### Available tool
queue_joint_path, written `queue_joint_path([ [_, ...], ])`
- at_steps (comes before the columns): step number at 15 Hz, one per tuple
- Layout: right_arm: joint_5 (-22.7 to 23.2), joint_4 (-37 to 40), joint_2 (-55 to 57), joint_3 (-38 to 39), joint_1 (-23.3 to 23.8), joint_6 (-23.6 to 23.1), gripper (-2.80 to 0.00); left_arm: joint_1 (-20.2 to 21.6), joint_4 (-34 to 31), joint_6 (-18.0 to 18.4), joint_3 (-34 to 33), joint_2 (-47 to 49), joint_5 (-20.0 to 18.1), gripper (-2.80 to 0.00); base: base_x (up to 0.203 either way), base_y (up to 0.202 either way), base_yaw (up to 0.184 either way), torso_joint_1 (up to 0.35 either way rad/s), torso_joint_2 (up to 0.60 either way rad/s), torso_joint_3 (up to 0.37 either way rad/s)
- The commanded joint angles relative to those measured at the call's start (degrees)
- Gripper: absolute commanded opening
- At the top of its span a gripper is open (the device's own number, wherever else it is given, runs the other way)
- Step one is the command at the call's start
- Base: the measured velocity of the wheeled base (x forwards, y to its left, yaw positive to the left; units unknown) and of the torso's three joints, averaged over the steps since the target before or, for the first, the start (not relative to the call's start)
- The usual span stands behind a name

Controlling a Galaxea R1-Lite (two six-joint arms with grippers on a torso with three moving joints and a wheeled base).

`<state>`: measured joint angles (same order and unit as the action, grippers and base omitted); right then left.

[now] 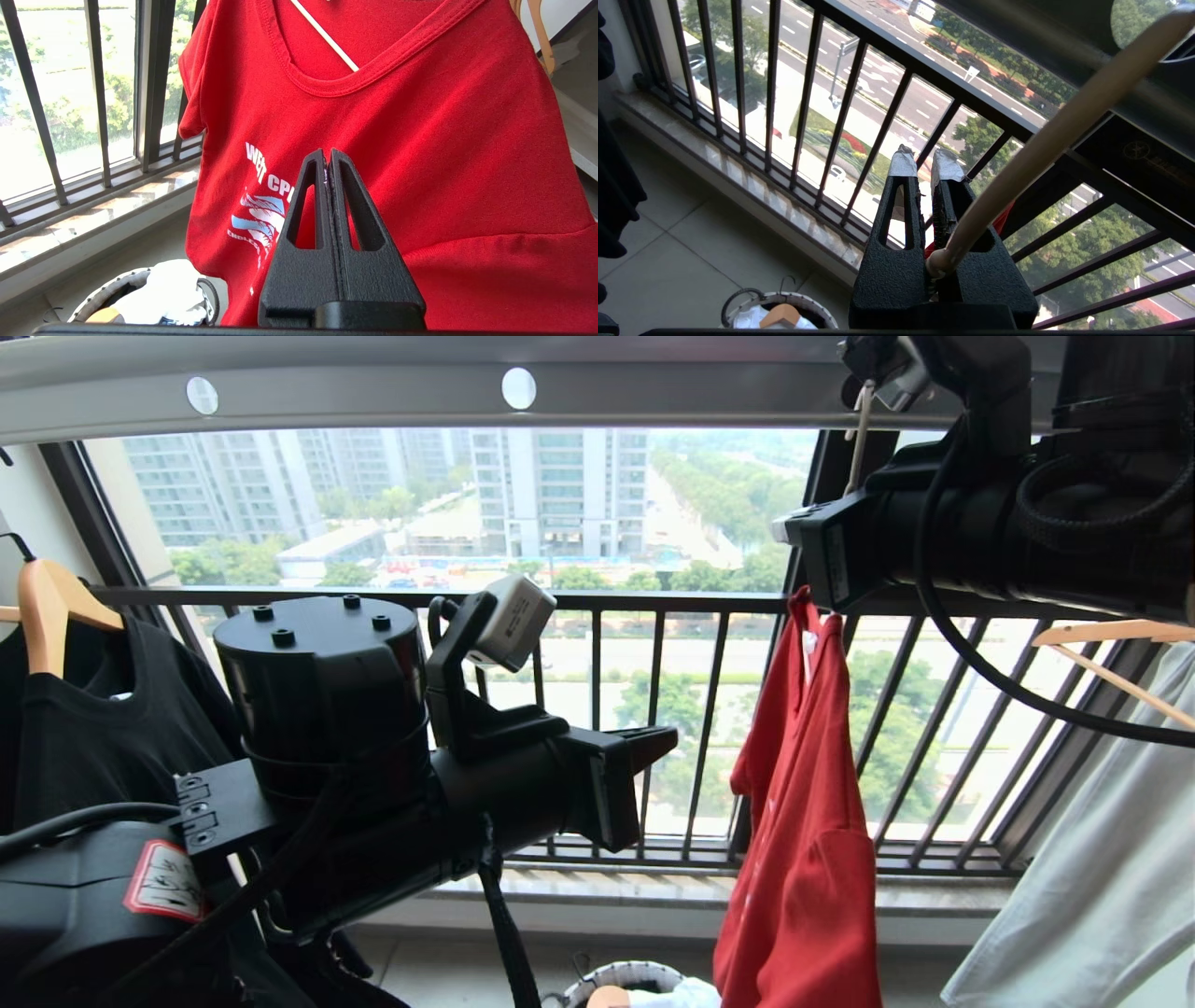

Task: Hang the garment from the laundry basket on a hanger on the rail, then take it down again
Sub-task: Take the clothes off the clothes rack

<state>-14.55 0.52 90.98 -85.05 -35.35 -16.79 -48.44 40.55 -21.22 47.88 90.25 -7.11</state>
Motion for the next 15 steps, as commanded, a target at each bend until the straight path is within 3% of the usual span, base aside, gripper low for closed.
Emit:
queue_joint_path([
  [1,5.43,0.09,-1.90,2.44,0.21,-0.16,-2.80,0.10,0.29,-1.46,0.20,1.50,-0.09,-2.80,0.000,0.000,0.000,0.000,0.00,0.000],
  [4,11.29,0.09,-2.74,2.89,0.90,-0.24,-2.80,0.72,4.60,-5.36,0.38,2.52,-1.18,-2.80,0.000,0.000,0.000,0.000,0.00,0.000],
  [7,12.08,0.00,-2.65,2.87,0.99,-0.26,-2.80,1.50,4.50,-7.00,6.62,7.02,-3.55,-2.80,0.000,0.000,0.000,0.000,0.00,0.000],
  [11,14.73,-0.02,-2.28,2.52,1.25,-0.26,-2.80,2.88,-4.88,-6.90,19.27,12.48,-3.96,-2.80,0.000,0.000,0.000,0.000,0.00,0.000],
  [15,14.82,0.00,-2.47,2.87,1.33,-0.26,-2.80,4.06,-5.48,-6.91,21.09,16.56,-4.05,-2.80,0.000,0.000,0.000,0.000,0.00,0.000],
])
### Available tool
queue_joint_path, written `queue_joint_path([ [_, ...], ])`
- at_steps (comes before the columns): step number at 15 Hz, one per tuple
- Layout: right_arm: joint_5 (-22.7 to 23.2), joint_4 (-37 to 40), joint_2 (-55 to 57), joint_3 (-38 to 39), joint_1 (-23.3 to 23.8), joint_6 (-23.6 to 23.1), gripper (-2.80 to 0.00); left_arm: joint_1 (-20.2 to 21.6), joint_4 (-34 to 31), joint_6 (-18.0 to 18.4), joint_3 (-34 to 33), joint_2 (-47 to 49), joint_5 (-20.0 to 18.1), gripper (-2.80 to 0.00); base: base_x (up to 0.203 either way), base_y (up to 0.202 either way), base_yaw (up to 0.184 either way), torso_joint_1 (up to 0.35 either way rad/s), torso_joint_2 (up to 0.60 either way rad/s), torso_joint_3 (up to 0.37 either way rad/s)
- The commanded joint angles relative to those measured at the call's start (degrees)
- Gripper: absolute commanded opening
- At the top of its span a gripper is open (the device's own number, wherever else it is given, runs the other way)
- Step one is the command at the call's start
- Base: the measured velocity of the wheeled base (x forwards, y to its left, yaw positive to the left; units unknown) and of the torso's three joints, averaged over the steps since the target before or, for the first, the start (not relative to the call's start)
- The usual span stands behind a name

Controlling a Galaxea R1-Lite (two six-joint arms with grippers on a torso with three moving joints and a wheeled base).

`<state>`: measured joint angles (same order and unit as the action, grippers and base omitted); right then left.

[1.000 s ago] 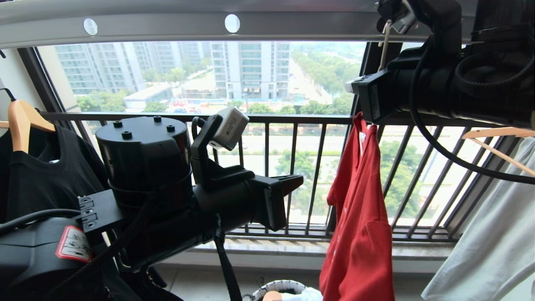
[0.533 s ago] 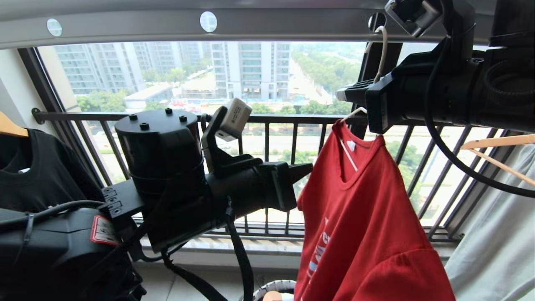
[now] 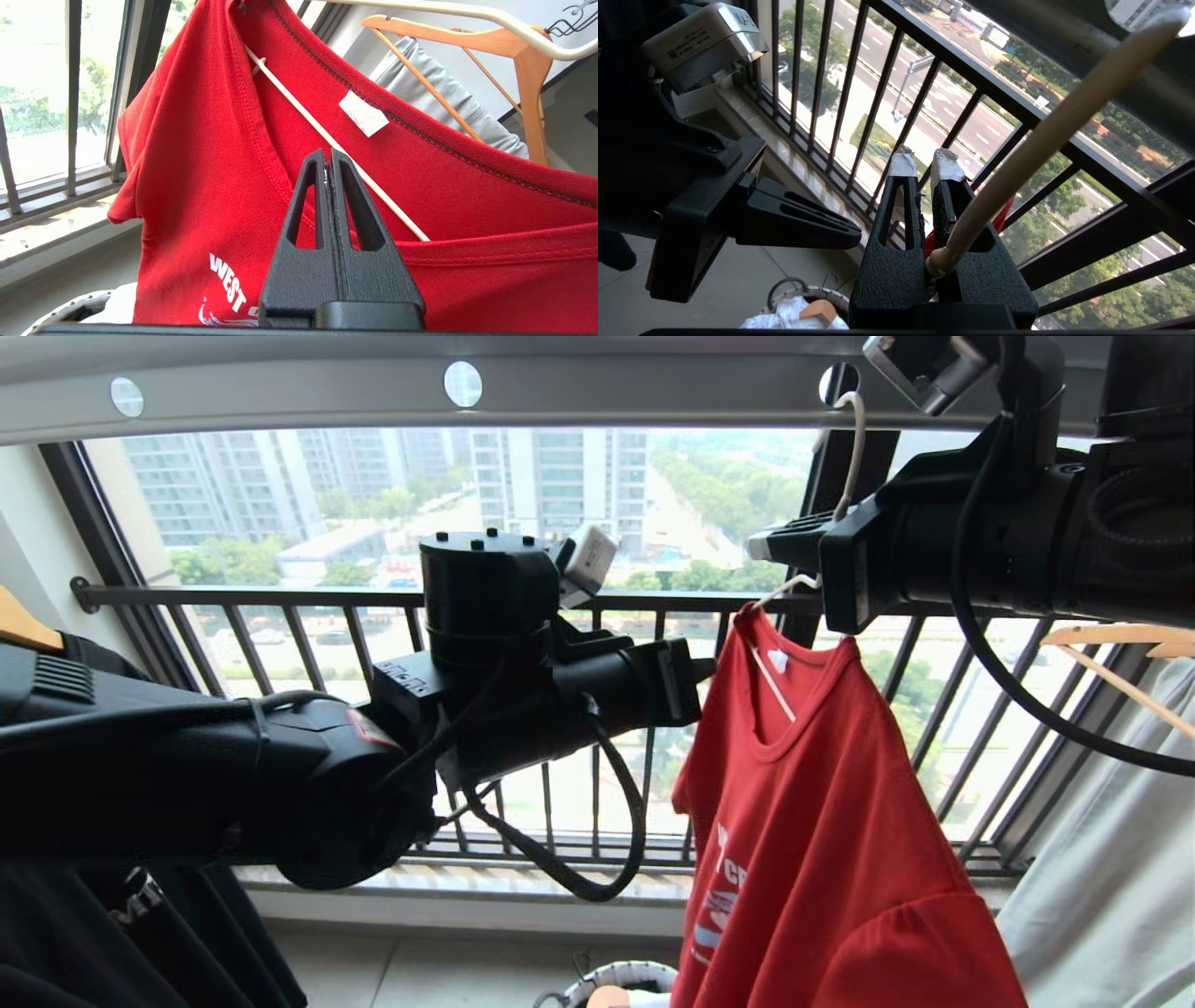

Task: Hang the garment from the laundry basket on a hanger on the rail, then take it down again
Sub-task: Take the clothes off the clothes rack

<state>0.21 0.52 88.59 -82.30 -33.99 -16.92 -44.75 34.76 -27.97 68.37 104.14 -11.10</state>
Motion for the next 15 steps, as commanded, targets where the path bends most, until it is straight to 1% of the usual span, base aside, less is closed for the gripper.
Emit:
queue_joint_path([
  [1,0.06,-0.02,-0.09,0.03,-0.04,-0.14,-2.80,0.80,0.31,-0.16,0.99,3.31,-0.06,-2.80,0.000,0.000,0.000,0.000,0.00,0.000],
  [5,1.37,0.00,-0.17,0.12,-0.11,-0.31,-2.80,1.42,0.31,-0.41,2.08,4.28,-0.31,-2.80,0.000,0.000,0.000,0.000,0.00,0.000],
  [6,1.37,0.00,-0.17,0.12,-0.11,-0.31,-2.80,1.42,0.31,-0.49,2.87,4.54,-0.32,0.00,0.000,0.000,0.000,0.000,0.00,0.000],
  [7,1.44,0.00,-0.33,0.12,-0.11,-0.31,-2.80,1.68,0.31,-0.64,3.51,4.87,-0.37,0.00,0.000,0.000,0.000,0.000,0.00,0.000],
  [10,1.99,0.03,-0.87,0.12,-0.24,-0.57,-2.80,1.78,0.31,-3.34,6.03,6.41,-1.13,0.00,0.000,0.000,0.000,0.000,0.00,0.000],
  [15,2.09,0.00,-0.87,0.12,-0.55,-0.66,-2.80,2.26,0.31,-3.17,9.34,9.44,-0.59,0.00,0.000,0.000,0.000,0.000,0.00,0.000],
])
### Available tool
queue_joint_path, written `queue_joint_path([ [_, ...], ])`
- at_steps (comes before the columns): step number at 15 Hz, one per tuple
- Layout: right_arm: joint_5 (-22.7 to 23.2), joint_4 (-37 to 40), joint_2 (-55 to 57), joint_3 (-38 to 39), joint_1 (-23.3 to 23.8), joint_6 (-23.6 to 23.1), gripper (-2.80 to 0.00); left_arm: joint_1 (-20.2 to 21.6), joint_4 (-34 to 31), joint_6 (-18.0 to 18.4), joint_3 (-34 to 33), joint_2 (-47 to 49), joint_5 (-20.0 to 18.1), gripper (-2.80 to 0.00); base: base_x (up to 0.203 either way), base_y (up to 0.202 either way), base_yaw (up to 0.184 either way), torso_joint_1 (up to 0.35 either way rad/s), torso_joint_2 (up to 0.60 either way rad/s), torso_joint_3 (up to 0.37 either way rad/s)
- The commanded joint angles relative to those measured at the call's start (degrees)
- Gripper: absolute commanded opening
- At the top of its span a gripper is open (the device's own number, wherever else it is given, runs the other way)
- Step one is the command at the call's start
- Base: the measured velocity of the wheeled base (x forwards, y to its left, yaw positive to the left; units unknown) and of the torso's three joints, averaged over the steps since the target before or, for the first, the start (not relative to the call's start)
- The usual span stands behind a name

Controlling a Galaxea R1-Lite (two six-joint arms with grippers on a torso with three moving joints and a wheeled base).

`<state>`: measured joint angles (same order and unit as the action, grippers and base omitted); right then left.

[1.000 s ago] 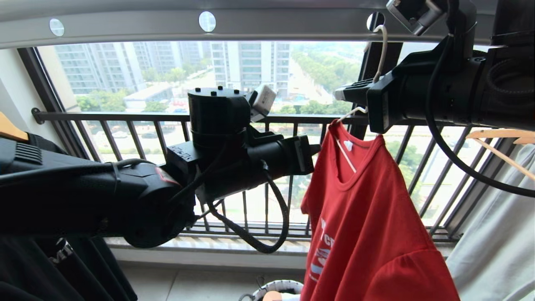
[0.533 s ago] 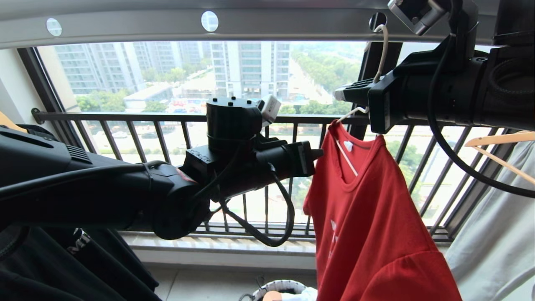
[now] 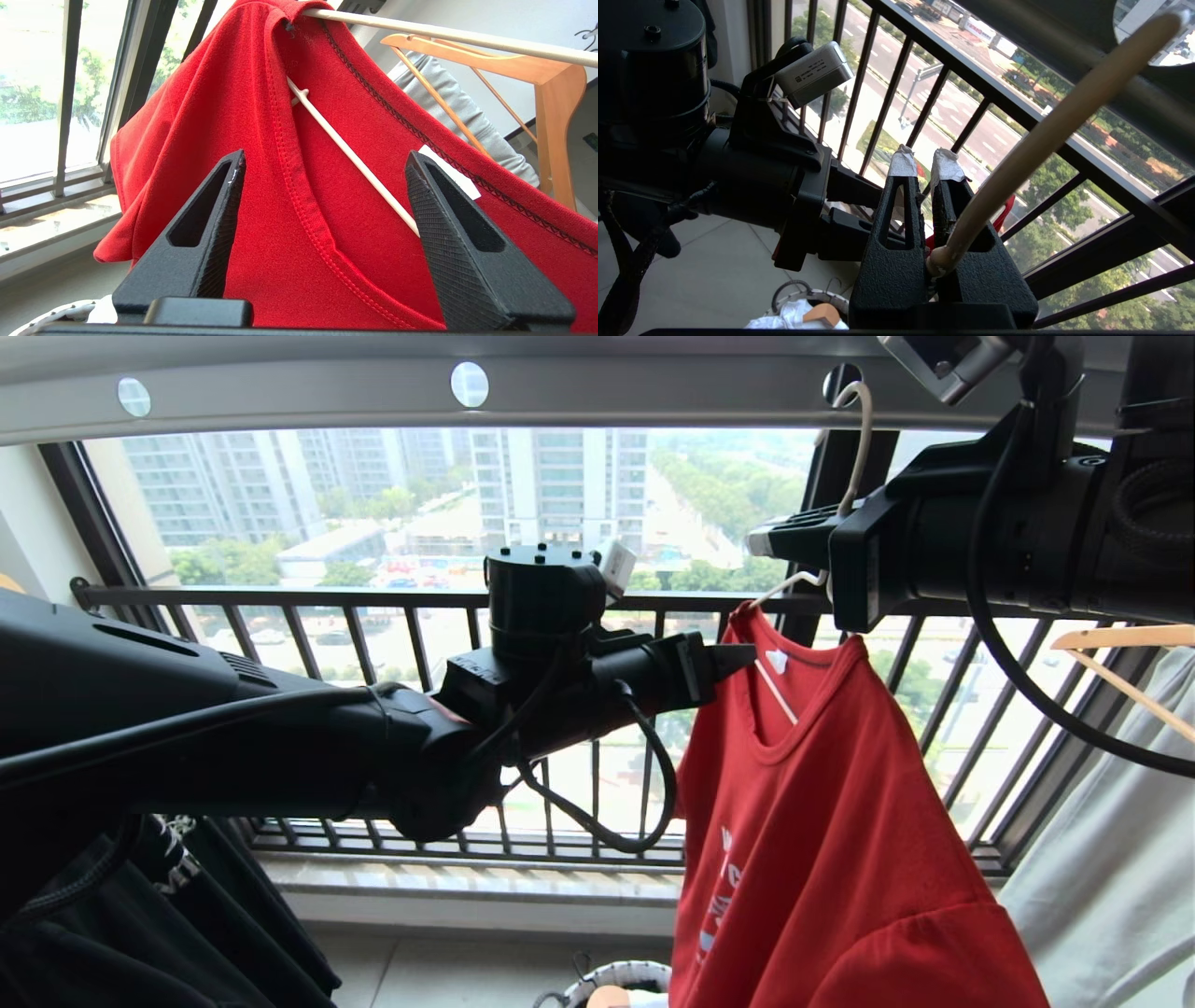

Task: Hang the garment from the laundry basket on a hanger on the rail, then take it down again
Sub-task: Take the clothes off the clothes rack

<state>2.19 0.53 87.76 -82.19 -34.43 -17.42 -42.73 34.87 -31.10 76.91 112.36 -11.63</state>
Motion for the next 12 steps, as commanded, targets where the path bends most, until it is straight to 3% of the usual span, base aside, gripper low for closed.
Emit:
queue_joint_path([
  [1,0.53,0.00,-0.05,0.01,-0.11,-0.16,-2.80,0.46,0.16,0.06,1.93,1.82,0.03,0.00,0.000,0.000,0.000,0.000,0.00,0.000],
  [4,0.71,0.00,-0.05,-0.08,-0.11,-0.16,-2.80,1.28,-0.14,2.65,5.44,5.07,2.18,0.00,0.000,0.000,0.000,0.000,0.00,0.000],
  [6,0.71,0.00,-0.13,-0.08,-0.13,-0.16,-2.80,1.43,-0.23,5.52,7.43,7.36,5.53,0.00,0.000,0.000,0.000,0.000,0.00,0.000],
  [9,0.71,0.00,-0.05,-0.08,-0.11,-0.95,-2.80,1.53,-0.25,6.70,8.36,8.49,6.97,0.00,0.000,0.000,0.000,0.000,0.00,0.000],
  [12,0.71,0.00,0.22,-0.18,-0.12,-0.95,-2.80,1.60,0.10,9.87,8.77,9.48,10.94,0.00,0.000,0.000,0.000,0.000,0.00,0.000],
])
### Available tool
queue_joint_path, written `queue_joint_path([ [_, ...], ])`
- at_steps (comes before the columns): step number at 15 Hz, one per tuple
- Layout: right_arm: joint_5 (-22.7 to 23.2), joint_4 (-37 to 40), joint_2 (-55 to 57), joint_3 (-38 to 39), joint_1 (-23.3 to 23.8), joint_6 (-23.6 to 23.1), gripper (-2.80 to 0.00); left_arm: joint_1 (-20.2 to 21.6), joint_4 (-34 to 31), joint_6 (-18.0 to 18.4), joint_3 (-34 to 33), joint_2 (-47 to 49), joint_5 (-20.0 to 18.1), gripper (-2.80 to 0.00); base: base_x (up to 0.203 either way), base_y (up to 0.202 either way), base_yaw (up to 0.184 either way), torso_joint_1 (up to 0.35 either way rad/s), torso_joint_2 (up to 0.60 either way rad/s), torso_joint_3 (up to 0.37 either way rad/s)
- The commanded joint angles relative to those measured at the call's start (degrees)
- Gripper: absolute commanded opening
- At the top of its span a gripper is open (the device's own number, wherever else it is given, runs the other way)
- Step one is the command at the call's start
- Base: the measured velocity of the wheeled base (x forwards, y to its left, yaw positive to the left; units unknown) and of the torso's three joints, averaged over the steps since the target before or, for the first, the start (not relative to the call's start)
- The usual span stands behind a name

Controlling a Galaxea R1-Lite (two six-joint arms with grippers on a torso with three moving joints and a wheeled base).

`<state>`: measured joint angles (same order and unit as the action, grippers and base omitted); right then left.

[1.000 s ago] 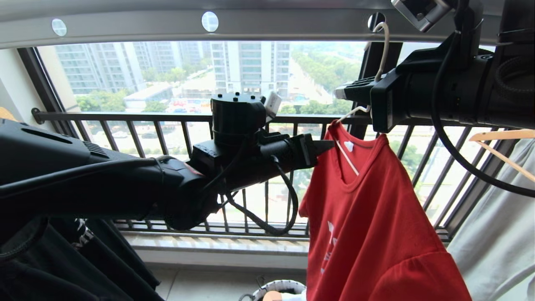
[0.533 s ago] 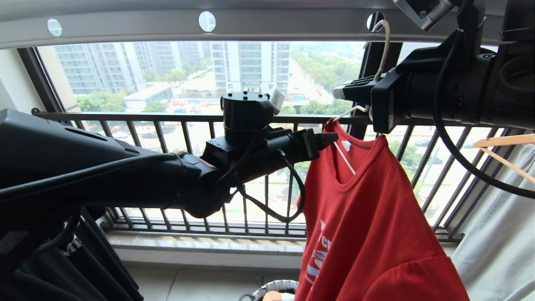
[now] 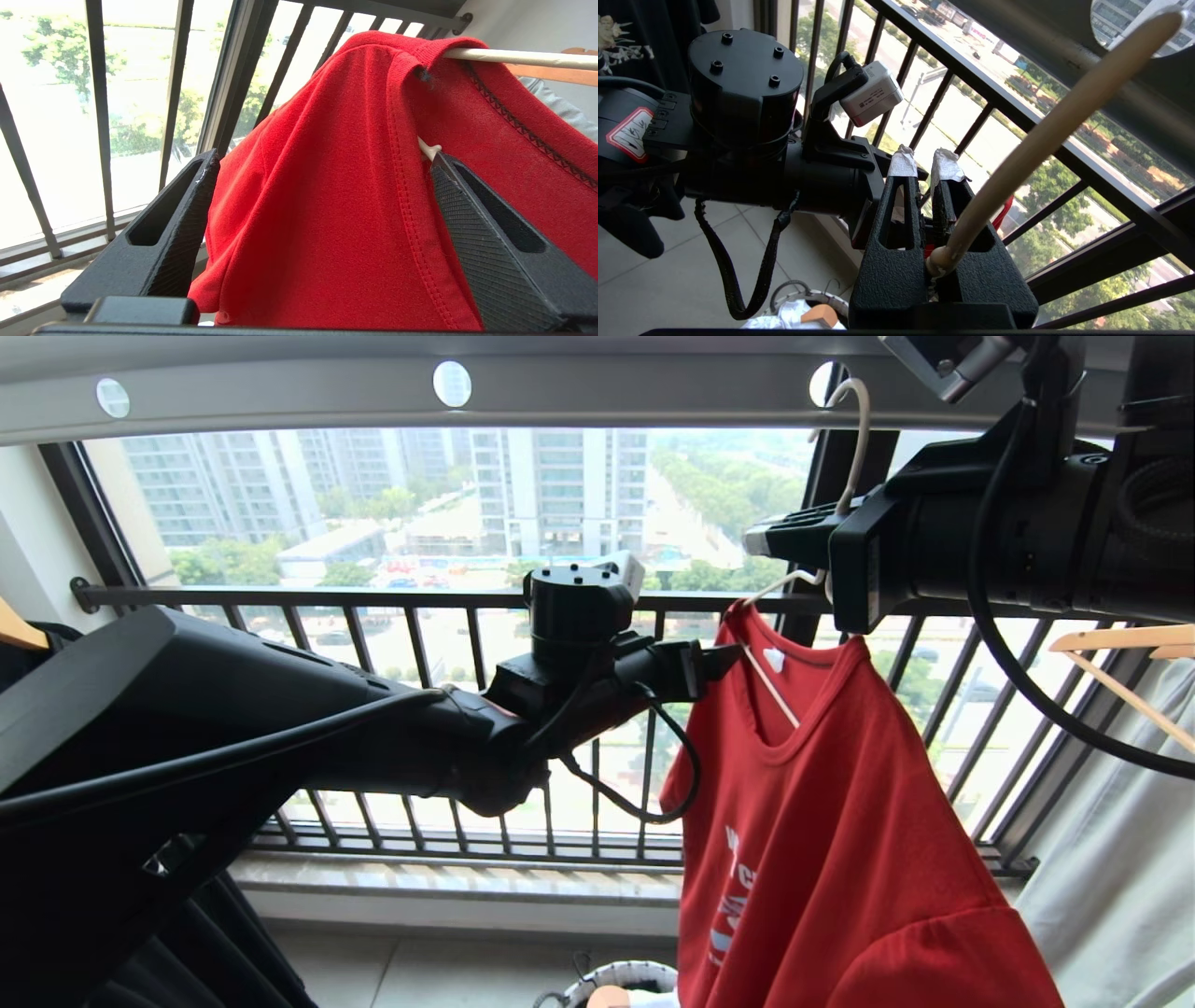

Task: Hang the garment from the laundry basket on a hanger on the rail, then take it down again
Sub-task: Take the clothes off the clothes rack

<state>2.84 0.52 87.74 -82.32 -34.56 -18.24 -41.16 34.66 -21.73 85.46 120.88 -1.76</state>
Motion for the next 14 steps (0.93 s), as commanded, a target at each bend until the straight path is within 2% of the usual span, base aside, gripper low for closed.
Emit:
queue_joint_path([
  [1,0.06,0.00,0.30,-0.12,-0.04,-0.13,-2.80,0.02,0.32,0.81,0.24,1.11,1.59,0.00,0.000,0.000,0.000,0.000,0.00,0.000],
  [5,0.06,0.00,0.33,-0.12,0.02,-0.13,-2.80,-0.05,0.41,0.48,1.73,0.82,2.13,0.00,0.000,0.000,0.000,0.000,0.00,0.000],
  [9,-0.03,0.00,0.33,-0.12,0.02,-0.13,-2.80,-0.21,0.56,0.48,-2.22,-2.28,1.70,0.00,0.000,0.000,0.000,0.000,0.00,0.000],
  [14,0.06,0.00,0.24,-0.12,0.02,-0.13,-2.80,-0.24,1.96,0.37,2.44,-0.30,1.94,0.00,0.000,0.000,0.000,0.000,0.00,0.000],
])
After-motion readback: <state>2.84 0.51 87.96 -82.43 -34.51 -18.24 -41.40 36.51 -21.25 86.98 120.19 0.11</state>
